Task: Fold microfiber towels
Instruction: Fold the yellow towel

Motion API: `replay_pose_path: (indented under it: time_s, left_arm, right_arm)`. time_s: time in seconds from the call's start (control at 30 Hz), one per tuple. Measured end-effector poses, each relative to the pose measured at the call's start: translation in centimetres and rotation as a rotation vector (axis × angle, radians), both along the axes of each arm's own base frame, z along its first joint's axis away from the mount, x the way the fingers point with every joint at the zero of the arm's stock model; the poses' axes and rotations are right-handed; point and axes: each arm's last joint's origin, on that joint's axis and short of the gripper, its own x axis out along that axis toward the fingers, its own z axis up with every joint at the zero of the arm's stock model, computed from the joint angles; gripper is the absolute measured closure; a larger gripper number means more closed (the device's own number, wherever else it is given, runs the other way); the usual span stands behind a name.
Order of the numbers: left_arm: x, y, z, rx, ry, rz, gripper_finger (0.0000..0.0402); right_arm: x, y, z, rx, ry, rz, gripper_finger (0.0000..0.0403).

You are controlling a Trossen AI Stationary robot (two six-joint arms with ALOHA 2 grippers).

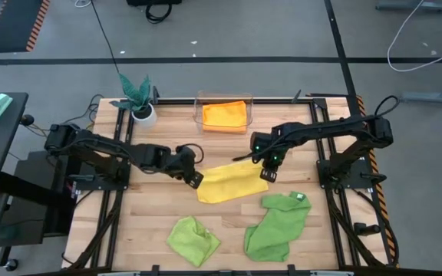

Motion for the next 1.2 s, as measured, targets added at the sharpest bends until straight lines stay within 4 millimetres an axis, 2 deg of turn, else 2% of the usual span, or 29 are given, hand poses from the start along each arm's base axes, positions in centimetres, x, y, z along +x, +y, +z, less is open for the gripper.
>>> replay_pose_path:
  time_s: [0.13,0.27,0.63,0.9,1.2]
  left_arm:
    - [-0.2,-1.1,-1.5,-0.057,-0.074,0.021,0.0401]
    - [-0.4,-1.5,-2.4,-0.084,-0.073,0.037,0.0401]
    - [1.6,-2.7,-5.4,-0.155,-0.053,-0.032,0.0401]
    - [1.6,-3.4,-5.8,-0.158,-0.041,-0.054,0.0400]
    - [1.5,-3.8,-5.9,-0.155,-0.035,-0.072,0.0343]
  right_arm:
    - [-0.8,0.9,-2.4,0.045,0.021,-0.027,0.0403]
    - [-0.8,1.6,-3.5,0.054,0.001,-0.050,0.0403]
    - [-0.4,2.2,-3.6,0.063,-0.046,-0.061,0.0403]
    - [-0.3,3.1,-3.6,0.065,-0.052,-0.035,0.0397]
    - [-0.7,3.1,-4.1,0.072,-0.033,-0.031,0.0378]
